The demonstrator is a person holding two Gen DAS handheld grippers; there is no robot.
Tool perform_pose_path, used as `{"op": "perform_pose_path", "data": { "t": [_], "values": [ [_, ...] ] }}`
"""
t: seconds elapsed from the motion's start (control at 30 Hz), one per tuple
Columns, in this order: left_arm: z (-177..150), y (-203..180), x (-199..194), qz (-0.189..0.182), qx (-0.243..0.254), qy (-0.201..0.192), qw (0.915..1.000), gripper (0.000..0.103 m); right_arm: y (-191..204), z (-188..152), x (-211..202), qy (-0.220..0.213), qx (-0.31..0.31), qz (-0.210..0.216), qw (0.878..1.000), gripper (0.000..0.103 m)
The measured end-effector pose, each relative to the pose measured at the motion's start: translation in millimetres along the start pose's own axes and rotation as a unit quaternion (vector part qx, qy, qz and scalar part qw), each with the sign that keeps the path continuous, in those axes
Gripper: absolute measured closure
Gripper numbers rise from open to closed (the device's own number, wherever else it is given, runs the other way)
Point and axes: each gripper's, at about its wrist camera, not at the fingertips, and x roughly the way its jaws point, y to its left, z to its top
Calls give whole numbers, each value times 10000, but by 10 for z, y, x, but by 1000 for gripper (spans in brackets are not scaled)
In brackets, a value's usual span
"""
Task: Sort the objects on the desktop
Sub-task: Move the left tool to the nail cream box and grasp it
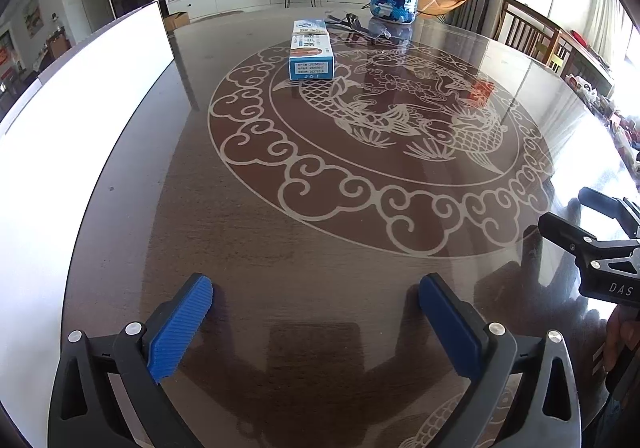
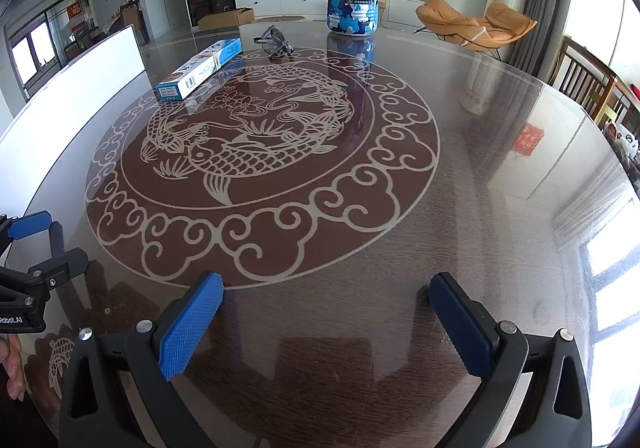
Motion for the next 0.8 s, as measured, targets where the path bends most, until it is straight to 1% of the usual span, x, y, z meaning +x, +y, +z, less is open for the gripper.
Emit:
{"op": "perform_pose_path", "data": {
  "t": [0.2,0.57,0.8],
  "values": [
    [29,-7,20,-61,92,89,9999,0,-1,0,-1,0,1,-1,10000,0],
    [43,-13,30,-74,92,-51,9999,0,-5,-3,-4,-1,4,-1,10000,0],
    [245,-19,147,-125,159,-12,9998,0,-5,-3,-3,-2,5,-2,10000,0]
  ]
}}
